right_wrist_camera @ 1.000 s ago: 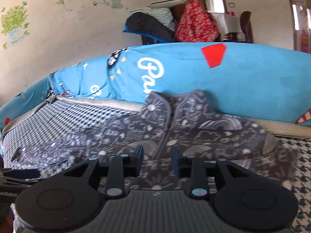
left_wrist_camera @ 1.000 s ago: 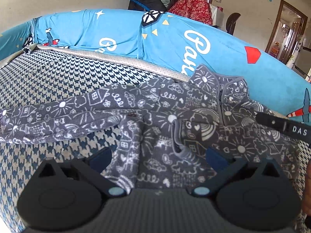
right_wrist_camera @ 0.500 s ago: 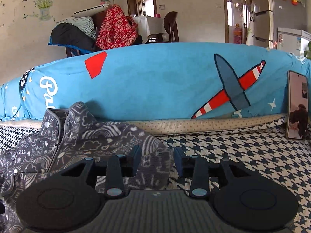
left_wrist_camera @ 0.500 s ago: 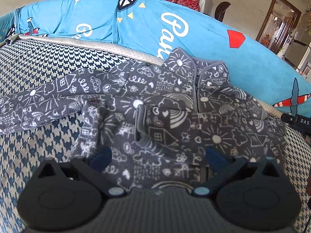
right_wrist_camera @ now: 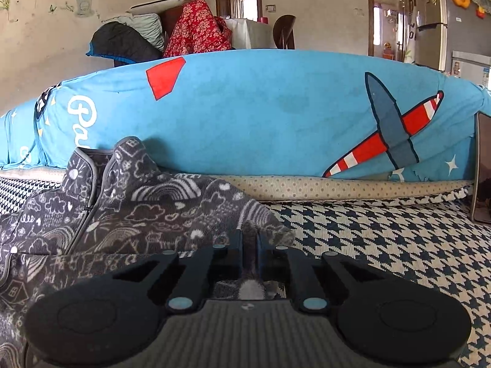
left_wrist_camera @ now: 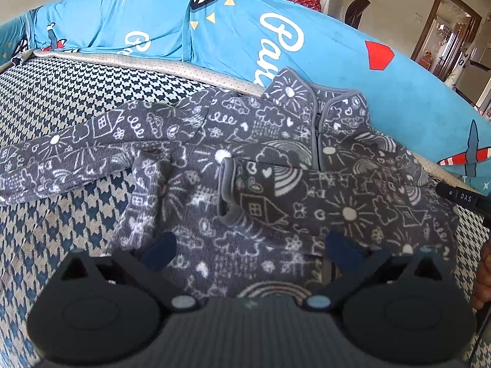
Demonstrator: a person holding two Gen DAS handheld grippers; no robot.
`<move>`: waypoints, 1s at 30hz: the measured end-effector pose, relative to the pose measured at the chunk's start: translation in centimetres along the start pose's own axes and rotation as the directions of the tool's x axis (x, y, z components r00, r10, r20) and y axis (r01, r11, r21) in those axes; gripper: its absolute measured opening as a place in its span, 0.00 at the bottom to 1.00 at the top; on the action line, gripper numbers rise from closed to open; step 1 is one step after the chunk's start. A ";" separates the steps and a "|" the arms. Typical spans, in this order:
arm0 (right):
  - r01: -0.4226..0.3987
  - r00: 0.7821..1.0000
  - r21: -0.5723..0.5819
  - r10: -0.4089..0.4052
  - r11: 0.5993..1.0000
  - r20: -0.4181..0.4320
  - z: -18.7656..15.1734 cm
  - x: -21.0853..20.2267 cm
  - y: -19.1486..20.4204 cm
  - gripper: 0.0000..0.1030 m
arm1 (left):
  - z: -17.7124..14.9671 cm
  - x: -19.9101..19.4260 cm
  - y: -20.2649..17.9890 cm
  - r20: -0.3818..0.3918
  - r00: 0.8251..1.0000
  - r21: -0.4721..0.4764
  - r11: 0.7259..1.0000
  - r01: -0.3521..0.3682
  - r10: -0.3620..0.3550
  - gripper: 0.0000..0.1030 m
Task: Fold clothes
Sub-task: 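Withdraw the right gripper and move the left gripper toward the other strip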
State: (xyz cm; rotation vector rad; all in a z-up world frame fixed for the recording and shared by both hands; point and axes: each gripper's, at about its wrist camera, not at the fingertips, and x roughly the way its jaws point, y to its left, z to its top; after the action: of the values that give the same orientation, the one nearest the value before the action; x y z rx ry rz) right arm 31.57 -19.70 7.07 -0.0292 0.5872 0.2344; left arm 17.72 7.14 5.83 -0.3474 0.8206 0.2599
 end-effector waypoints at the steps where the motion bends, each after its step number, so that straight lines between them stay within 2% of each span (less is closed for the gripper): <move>1: -0.003 1.000 0.009 0.002 1.000 0.019 0.1 -0.1 0.0 0.08 | 0.0 0.0 0.0 0.000 1.000 0.002 1.000 -0.001 0.001 1.00; 3: -0.017 0.996 0.021 0.016 1.000 0.082 0.6 -0.8 0.3 0.08 | -0.1 0.0 0.0 0.003 1.000 0.008 1.000 -0.005 0.005 1.00; 6: -0.026 0.978 0.008 0.024 1.000 0.206 1.3 -1.8 1.0 0.08 | -0.2 0.0 0.1 0.006 1.000 0.011 1.000 -0.011 0.011 1.00; 7: -0.025 0.977 0.002 0.024 1.000 0.212 1.3 -1.5 1.2 0.08 | -0.2 0.0 0.2 0.005 1.000 0.008 1.000 -0.014 0.014 1.00; 11: -0.018 0.995 -0.022 0.020 1.000 0.094 0.4 1.3 1.7 0.09 | -0.1 0.0 0.7 0.007 1.000 -0.001 1.000 -0.026 0.026 1.00; 13: 0.031 0.997 -0.045 -0.028 0.999 0.068 0.0 2.0 1.9 0.09 | -0.1 -0.1 0.9 0.009 0.999 -0.004 0.999 -0.032 0.032 1.00; 14: 0.051 0.996 -0.049 -0.047 0.998 0.074 0.0 2.0 1.9 0.10 | 0.0 -0.1 1.1 0.011 0.999 -0.010 0.999 -0.035 0.035 1.00; 17: 0.031 0.992 0.000 -0.030 1.000 0.123 0.7 0.6 1.3 0.18 | 0.3 -0.4 1.9 0.020 0.999 -0.037 0.998 -0.043 0.044 1.00; 22: 0.058 0.980 0.005 -0.058 0.998 0.193 1.6 -2.7 1.1 0.19 | 1.2 -1.0 3.3 0.034 0.998 -0.096 0.994 -0.049 0.052 1.00; 25: 0.010 0.984 0.028 -0.015 1.000 0.178 1.6 -4.0 1.3 0.19 | 1.8 -1.4 4.3 0.054 0.996 -0.128 0.990 -0.063 0.071 1.00; 30: -0.072 0.994 0.042 0.069 0.996 0.086 -0.2 -5.0 3.1 0.20 | 2.4 -1.7 5.6 0.047 0.995 -0.168 0.982 -0.082 0.091 1.00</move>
State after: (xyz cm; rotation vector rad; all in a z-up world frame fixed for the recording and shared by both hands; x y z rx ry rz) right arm 26.73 -17.80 9.75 0.0448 0.5097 0.2896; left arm 16.21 13.02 7.44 -0.4593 0.7629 0.4189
